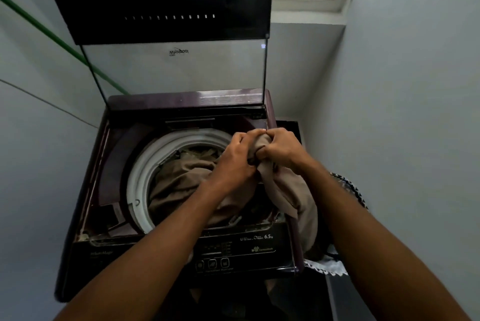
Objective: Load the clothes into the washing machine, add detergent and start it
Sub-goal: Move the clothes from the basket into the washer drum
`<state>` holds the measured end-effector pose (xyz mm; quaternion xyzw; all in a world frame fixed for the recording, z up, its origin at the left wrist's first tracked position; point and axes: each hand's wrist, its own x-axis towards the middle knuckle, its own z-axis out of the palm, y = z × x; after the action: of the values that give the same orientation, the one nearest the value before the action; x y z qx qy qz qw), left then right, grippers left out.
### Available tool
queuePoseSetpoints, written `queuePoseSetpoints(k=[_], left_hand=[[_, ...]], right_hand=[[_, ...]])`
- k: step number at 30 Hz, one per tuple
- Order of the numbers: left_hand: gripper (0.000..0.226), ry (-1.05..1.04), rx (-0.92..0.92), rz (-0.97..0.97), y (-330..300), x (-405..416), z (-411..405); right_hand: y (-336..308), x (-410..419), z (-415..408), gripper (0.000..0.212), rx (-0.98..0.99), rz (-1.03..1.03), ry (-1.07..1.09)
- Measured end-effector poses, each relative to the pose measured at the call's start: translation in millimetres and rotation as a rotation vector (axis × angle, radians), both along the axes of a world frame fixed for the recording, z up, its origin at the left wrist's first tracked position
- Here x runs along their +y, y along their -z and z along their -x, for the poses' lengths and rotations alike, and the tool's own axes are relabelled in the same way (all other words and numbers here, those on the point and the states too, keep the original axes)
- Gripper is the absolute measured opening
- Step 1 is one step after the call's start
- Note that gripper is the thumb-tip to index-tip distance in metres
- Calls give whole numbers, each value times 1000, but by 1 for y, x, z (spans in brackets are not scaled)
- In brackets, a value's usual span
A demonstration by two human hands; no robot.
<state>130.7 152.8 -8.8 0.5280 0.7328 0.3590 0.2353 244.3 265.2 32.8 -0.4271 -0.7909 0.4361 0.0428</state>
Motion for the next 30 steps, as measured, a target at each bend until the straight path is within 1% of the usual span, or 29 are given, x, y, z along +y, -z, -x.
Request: queuePoseSetpoints(k=[4, 9, 13, 16, 17, 19, 20, 21, 22, 23, 25, 26, 29, 30], left_hand=[[81, -108, -17, -97, -13, -17, 31], [77, -194, 27, -137, -15, -45, 66], [69, -283, 94, -168, -1, -70, 83], [73, -366, 189, -134, 23, -88, 93], [76, -390, 234, -73, 34, -94, 97], [79, -381, 300, 163, 53, -105, 107], [80, -347, 299, 307, 61, -110, 111], [78, -303, 279, 428, 66, -115, 112], [74, -268, 250, 495, 69, -119, 113], [68, -250, 224, 504, 71, -121, 113], [59, -237, 191, 445, 71, -119, 110], [57, -233, 184, 404, 70, -116, 107], [54, -221, 197, 302, 63, -104, 100], [54, -224, 210, 270, 60, -99, 98]], right_hand=[[-7, -17, 37, 29, 142, 65, 32], [-6, -41, 76, 26, 199, 89, -28], [2, -61, 100, 27, 237, 105, -59], [22, -74, 116, 34, 239, 184, -45], [34, -77, 122, 38, 226, 223, -41], [52, -86, 128, 54, 179, 272, -54], [62, -90, 129, 61, 139, 284, -83], [69, -95, 129, 63, 97, 302, -122], [74, -99, 128, 63, 34, 312, -180], [80, -101, 128, 63, -64, 281, -247], [87, -101, 128, 56, -233, 155, -376], [88, -100, 128, 50, -252, 131, -395], [78, -93, 125, 29, -182, 61, -337], [75, -88, 122, 28, -154, 18, -313]])
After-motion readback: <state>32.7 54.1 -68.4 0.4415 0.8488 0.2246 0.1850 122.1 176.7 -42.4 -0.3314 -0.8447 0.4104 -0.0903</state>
